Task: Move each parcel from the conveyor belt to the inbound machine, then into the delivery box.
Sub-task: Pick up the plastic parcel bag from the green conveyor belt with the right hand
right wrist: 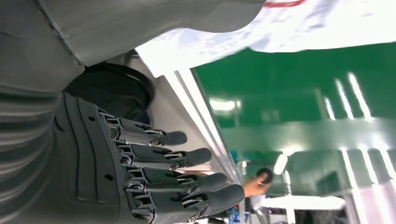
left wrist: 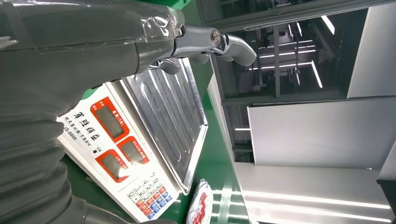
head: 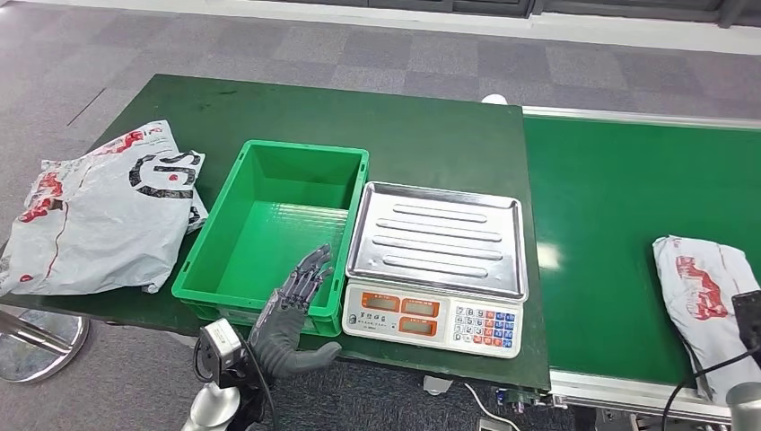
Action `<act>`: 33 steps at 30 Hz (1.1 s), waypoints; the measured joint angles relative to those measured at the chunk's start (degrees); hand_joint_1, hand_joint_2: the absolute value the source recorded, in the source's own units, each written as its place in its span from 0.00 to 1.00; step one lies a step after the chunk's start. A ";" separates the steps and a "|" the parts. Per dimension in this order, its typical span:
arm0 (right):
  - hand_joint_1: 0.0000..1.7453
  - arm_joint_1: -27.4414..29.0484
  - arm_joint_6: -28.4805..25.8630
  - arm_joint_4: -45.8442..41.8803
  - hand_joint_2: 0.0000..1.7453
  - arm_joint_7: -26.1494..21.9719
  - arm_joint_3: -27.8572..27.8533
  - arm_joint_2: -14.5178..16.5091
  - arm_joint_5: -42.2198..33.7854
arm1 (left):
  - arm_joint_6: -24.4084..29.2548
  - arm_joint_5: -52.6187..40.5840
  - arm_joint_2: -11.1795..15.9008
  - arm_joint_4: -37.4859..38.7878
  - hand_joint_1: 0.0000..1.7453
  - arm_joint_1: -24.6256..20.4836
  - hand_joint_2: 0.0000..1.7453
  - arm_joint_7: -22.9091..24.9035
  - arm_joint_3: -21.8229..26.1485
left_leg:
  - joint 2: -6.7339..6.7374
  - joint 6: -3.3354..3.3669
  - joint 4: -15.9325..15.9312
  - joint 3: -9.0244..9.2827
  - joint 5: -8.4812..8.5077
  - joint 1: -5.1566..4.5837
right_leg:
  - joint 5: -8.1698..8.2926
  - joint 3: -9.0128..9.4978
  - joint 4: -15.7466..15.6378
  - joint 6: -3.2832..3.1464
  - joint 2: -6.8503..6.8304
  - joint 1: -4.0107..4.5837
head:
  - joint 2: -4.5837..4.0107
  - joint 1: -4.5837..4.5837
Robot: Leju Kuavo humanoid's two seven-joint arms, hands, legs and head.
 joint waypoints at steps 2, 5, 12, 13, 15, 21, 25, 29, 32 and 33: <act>0.00 -0.23 1.33 1.69 1.00 1.39 -0.61 -0.50 0.93 | -0.19 0.00 -0.09 0.09 0.00 -0.14 1.00 0.02 0.01 | 0.01 0.00 0.00 0.01 0.00 0.00 | 0.00 0.01 0.00 0.00 0.00 0.00 | -0.01 0.00; 0.00 -0.60 5.54 4.11 1.00 4.61 -1.13 -1.24 3.48 | -0.43 -0.01 -0.21 0.52 0.00 -0.62 1.00 0.13 0.02 | 0.00 0.01 0.00 0.00 0.01 -0.01 | 0.00 0.04 0.00 0.00 -0.02 -0.01 | -0.01 0.00; 0.00 -1.96 13.07 7.81 1.00 8.34 -1.20 -2.01 7.69 | -0.50 -0.05 -0.30 1.59 0.00 -1.50 1.00 0.17 0.08 | 0.01 0.01 0.00 0.02 0.01 -0.03 | 0.01 0.04 0.00 0.00 0.01 -0.03 | 0.00 0.00; 0.00 -2.33 14.55 8.14 1.00 8.76 -1.19 -2.03 8.48 | -0.50 -0.08 -0.30 1.68 0.00 -1.51 1.00 0.17 0.13 | 0.01 0.01 0.00 0.02 0.01 -0.03 | 0.01 0.05 0.01 0.00 0.01 -0.03 | 0.00 0.00; 0.00 -3.15 17.36 8.72 1.00 9.20 -1.14 -1.94 9.79 | -0.48 -0.23 -0.30 1.85 0.00 -1.53 1.00 0.28 0.40 | 0.00 0.01 -0.01 0.02 0.01 -0.03 | 0.01 0.06 0.01 0.00 0.01 -0.03 | 0.00 0.00; 0.00 -5.30 21.09 9.65 1.00 9.23 -0.91 -1.33 10.96 | -0.32 -0.42 -0.31 2.40 0.00 -1.57 1.00 0.59 1.19 | -0.01 0.04 0.00 0.02 0.04 -0.03 | 0.01 0.08 0.01 0.00 -0.06 -0.03 | -0.01 0.00; 0.00 -6.04 24.07 9.85 1.00 9.23 -0.72 -1.05 12.10 | 0.00 -0.42 -0.31 2.92 0.00 -1.80 1.00 0.87 1.71 | -0.01 0.05 -0.01 0.01 0.04 -0.03 | 0.01 0.10 0.01 0.00 -0.06 -0.03 | -0.01 0.00; 0.53 -6.89 28.30 9.86 1.00 8.96 -0.11 -0.48 13.77 | 0.32 -0.42 -0.31 3.71 0.00 -2.24 1.00 1.20 2.02 | -0.01 0.05 -0.01 0.02 0.04 -0.03 | 0.01 0.10 0.01 0.00 -0.05 -0.02 | -0.01 0.00; 1.00 -7.37 31.54 9.86 1.00 7.74 0.96 0.06 14.78 | 0.65 -0.57 -0.34 4.28 0.00 -2.34 1.00 1.22 2.03 | -0.01 0.05 -0.01 0.03 0.04 -0.02 | 0.01 0.12 0.01 0.00 -0.05 -0.01 | -0.01 0.00; 1.00 -7.50 32.50 9.86 1.00 7.21 1.39 0.23 15.11 | 0.75 -0.66 -0.38 4.47 0.00 -2.38 1.00 1.21 2.03 | -0.01 0.05 -0.01 0.03 0.04 -0.01 | 0.01 0.12 0.01 0.00 -0.04 -0.01 | -0.01 0.00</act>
